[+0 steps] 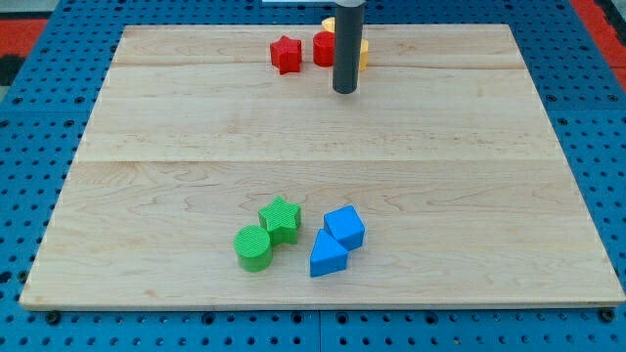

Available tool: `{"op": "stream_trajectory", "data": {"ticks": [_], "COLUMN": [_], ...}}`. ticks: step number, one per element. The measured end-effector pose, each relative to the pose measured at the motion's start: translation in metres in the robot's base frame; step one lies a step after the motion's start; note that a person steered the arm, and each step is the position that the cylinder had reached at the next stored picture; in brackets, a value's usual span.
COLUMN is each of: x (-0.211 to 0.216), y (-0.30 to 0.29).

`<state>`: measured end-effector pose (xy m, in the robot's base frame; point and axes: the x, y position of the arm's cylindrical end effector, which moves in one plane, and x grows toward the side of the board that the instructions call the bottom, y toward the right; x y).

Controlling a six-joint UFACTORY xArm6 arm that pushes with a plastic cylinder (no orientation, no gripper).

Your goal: Place red blocks vertical to each other

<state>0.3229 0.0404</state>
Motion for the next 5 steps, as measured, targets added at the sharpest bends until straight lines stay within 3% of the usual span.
{"op": "stream_trajectory", "data": {"ticks": [1,2,3,4,5], "x": [0.001,0.002,-0.014,-0.061,-0.07], "y": [0.005,0.045,0.101,0.112,0.105]}}
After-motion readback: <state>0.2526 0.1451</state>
